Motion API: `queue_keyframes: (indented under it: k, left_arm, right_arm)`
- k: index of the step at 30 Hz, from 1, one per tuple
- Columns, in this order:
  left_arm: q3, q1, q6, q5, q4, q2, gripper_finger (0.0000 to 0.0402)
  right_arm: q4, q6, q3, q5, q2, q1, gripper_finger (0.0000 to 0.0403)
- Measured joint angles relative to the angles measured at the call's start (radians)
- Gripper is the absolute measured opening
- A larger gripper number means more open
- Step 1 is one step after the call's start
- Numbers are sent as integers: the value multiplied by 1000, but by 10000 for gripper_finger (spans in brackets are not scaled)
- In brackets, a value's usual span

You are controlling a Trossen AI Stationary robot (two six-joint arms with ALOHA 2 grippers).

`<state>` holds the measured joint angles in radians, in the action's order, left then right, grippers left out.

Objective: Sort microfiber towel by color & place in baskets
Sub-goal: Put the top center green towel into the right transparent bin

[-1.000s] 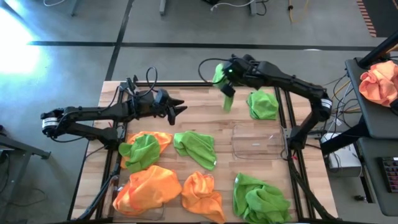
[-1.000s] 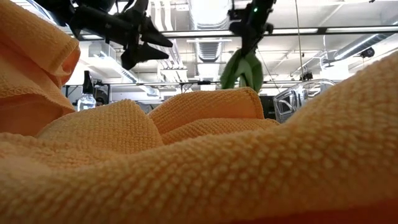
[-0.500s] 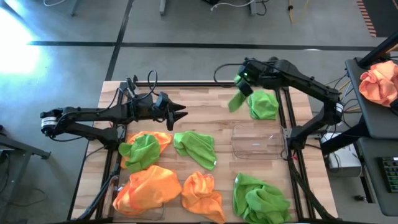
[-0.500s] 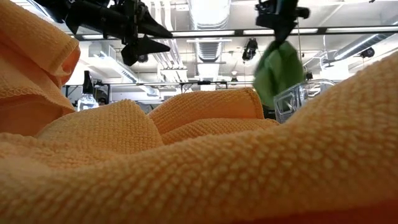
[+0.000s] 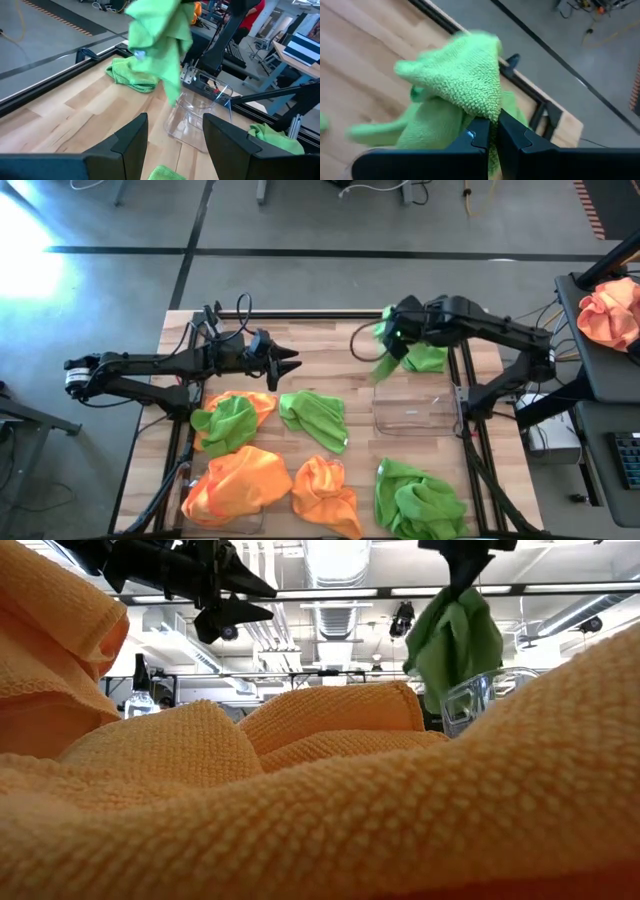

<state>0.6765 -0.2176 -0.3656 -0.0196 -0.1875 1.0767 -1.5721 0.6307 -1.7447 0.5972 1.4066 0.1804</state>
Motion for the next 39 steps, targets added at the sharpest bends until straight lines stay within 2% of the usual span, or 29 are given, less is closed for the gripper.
queue_keyframes:
  k: [14,21,27,33,39]
  left_arm:
    - [0,1,-96,11,-147,1,174]
    - [0,3,-125,11,-167,2,174]
    - [0,5,-130,11,-170,2,174]
    - [0,5,-130,11,-171,3,174]
    - [0,5,-130,11,-171,3,174]
  right_arm:
    - [1,203,15,-48,-45,-345,13]
    - [1,310,34,-58,-45,-484,13]
    - [1,374,137,-61,-46,-515,13]
    - [0,419,260,-167,-46,-514,13]
    - [1,454,320,-187,-46,-514,13]
